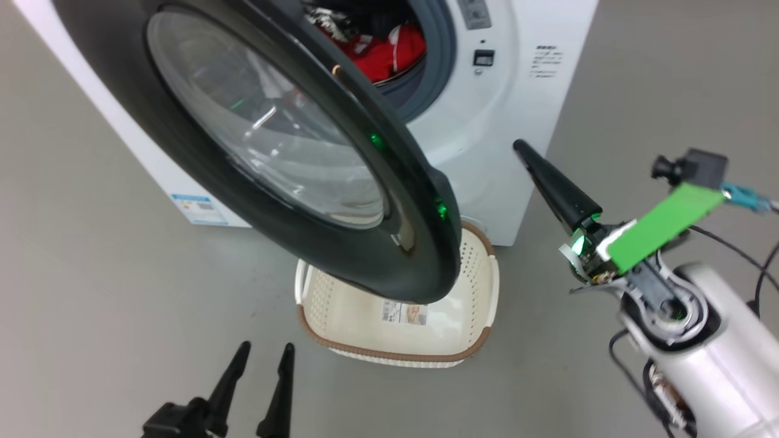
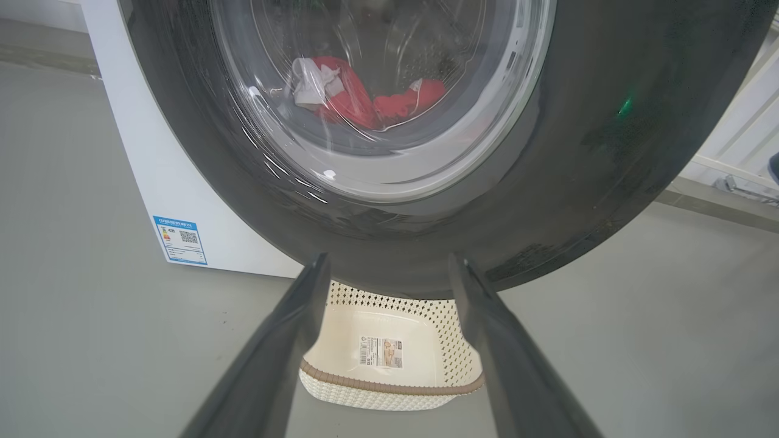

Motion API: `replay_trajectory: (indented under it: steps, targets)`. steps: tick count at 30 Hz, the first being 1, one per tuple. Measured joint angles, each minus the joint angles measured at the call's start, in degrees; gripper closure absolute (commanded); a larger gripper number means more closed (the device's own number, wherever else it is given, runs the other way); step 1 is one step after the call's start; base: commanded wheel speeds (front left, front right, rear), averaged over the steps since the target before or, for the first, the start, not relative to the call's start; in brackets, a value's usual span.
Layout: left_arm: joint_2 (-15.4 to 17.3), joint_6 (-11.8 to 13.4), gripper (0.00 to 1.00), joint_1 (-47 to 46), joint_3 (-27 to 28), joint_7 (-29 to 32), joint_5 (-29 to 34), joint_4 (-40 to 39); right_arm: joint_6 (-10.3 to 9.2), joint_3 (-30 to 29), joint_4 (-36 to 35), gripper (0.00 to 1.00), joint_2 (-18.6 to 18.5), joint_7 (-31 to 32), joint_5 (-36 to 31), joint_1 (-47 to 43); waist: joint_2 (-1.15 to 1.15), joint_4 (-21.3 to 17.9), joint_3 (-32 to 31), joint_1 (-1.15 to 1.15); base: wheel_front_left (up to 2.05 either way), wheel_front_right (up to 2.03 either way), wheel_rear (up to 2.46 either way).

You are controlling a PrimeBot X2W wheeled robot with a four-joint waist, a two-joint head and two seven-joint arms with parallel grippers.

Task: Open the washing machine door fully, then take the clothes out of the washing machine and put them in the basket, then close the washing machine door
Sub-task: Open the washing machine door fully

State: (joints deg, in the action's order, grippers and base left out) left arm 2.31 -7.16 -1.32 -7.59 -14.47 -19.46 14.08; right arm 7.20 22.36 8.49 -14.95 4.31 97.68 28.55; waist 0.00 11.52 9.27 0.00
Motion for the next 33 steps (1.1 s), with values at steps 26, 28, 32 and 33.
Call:
replay_trajectory:
  steps: [26,28,32,33]
  targets:
    - [0.0,0.0,0.0,-1.3,-3.9,0.0,-2.4,0.2,-0.01,-3.6,22.2,1.0,3.5,39.2,5.1,11.0,0.0,6.0,2.0,0.0,0.0,0.0,0.0]
    - [0.0,0.0,0.0,-1.3,-3.9,0.0,-2.7,0.2,-0.01,-3.7,22.2,1.0,4.0,39.9,4.9,10.7,0.0,6.4,1.6,0.0,0.0,0.0,0.0]
    - [0.0,0.1,0.0,-1.2,-4.1,0.0,-2.8,0.2,-0.01,-3.5,22.0,1.0,5.3,41.6,2.9,9.9,0.0,7.5,1.0,0.0,0.0,0.0,0.0]
    - [0.0,0.1,0.0,-1.2,-4.1,0.0,-2.8,0.2,-0.01,-3.5,21.7,1.0,5.5,41.7,2.4,9.5,0.0,7.8,0.7,0.0,0.0,0.0,0.0]
